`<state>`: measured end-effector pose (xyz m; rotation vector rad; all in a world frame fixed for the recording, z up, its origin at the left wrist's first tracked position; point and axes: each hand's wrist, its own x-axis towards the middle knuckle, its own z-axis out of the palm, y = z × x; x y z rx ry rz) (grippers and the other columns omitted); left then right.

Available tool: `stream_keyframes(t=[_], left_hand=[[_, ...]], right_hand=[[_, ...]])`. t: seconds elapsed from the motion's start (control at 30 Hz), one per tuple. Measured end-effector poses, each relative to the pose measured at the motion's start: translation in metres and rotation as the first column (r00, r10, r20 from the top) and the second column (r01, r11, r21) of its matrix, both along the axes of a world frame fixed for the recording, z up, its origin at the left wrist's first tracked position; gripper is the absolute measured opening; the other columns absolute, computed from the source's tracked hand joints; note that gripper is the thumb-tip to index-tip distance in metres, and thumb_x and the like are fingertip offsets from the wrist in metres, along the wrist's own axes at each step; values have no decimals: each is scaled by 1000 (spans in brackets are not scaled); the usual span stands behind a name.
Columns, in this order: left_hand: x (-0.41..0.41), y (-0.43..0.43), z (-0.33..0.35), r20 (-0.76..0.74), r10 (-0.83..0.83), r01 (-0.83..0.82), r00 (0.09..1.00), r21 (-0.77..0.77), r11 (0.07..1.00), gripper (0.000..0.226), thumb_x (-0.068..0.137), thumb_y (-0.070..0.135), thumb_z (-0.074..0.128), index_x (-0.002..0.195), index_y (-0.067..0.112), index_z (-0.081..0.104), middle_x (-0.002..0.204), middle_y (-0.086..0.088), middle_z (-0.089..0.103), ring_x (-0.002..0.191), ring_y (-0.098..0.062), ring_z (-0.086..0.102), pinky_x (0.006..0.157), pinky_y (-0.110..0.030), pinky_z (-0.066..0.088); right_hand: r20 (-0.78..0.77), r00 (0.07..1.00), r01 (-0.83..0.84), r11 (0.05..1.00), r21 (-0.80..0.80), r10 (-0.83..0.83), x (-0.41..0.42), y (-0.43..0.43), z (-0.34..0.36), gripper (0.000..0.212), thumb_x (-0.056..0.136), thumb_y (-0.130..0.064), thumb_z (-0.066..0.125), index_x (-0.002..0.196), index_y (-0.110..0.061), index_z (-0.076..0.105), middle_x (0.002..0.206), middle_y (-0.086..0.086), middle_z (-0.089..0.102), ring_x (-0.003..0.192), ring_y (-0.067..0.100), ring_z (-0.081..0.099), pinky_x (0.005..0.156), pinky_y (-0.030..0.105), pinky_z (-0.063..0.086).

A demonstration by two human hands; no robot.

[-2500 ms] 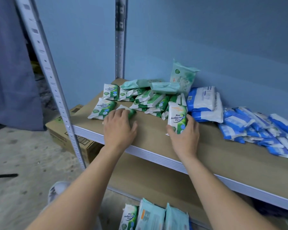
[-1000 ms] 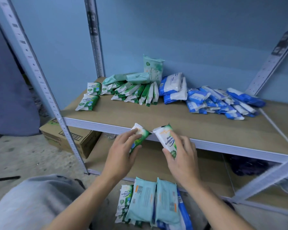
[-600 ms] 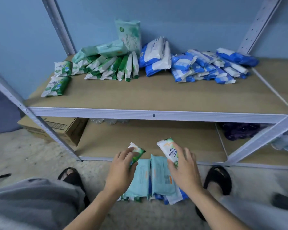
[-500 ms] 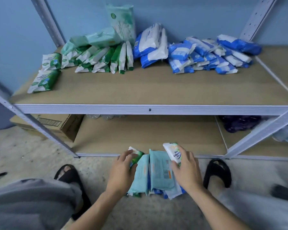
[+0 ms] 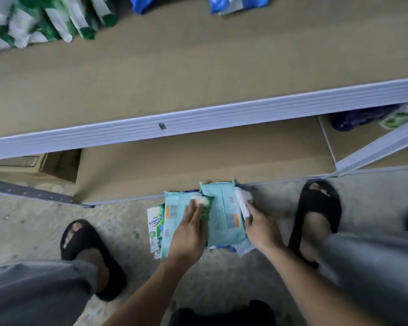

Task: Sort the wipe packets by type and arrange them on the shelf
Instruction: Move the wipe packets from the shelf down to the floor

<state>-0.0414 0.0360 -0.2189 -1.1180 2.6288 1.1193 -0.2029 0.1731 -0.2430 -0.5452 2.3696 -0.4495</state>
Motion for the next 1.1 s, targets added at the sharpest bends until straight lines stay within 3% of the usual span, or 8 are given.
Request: stream_keyframes(t=[0.07,0.2,0.33,0.47,0.6,0.73,0.9,1.1], left_hand=[[4,4,-10,9,-56,56,998,-26,998,56,107,24,38,159,21,19,167,2,2,153,-14,4,110,-24,30],[3,6,-17,18,-40,41,999,-39,998,58,107,24,39,159,25,15,166,7,-3,149,-5,-4,112,-17,20],[-5,5,-17,45,-31,31,998,-14,999,59,107,24,39,160,26,15,166,6,-5,151,-7,1,112,-15,18],[-8,3,-14,96,-47,46,994,4,999,59,107,24,39,160,27,13,167,5,-6,154,-14,5,114,-21,23],[-7,-3,-7,154,-52,47,987,34,998,62,105,27,44,159,32,16,168,10,-4,153,-14,14,117,-29,30],[-4,-8,5,271,-79,84,959,-6,996,61,102,40,47,158,29,26,168,8,8,151,-20,20,118,-39,32],[6,-12,40,242,-125,146,962,-69,987,50,99,40,53,145,20,49,150,0,49,136,-26,45,108,-37,42],[25,-20,92,272,-151,211,950,-206,956,46,100,38,50,143,23,49,150,4,48,138,-20,41,108,-32,39]], right_hand=[[-15,999,-50,998,36,50,0,1,-7,57,102,-22,40,156,-34,27,129,7,62,108,30,59,77,33,46],[29,999,-15,999,50,13,-11,0,-22,56,103,-18,39,156,-33,27,158,0,38,125,31,52,88,33,45],[129,990,40,994,101,-53,-36,9,-38,57,103,-16,37,155,-38,30,145,4,53,117,31,57,83,30,45],[159,986,42,994,105,-59,-44,17,-45,49,106,-24,35,153,-37,35,148,4,52,121,30,57,81,28,43],[140,987,67,997,48,-73,-38,15,-36,49,102,-26,41,150,-34,42,128,7,65,103,28,63,73,27,43],[90,995,46,999,6,-46,-25,12,-7,49,98,-30,48,147,-29,47,132,5,63,115,28,60,91,35,52],[-22,999,-48,996,-80,47,-9,3,39,21,97,-27,51,109,-17,65,106,7,70,101,31,63,73,33,48],[-184,965,-214,964,-158,184,16,-7,100,29,98,-28,51,122,-20,64,125,5,65,115,27,55,91,37,48]])
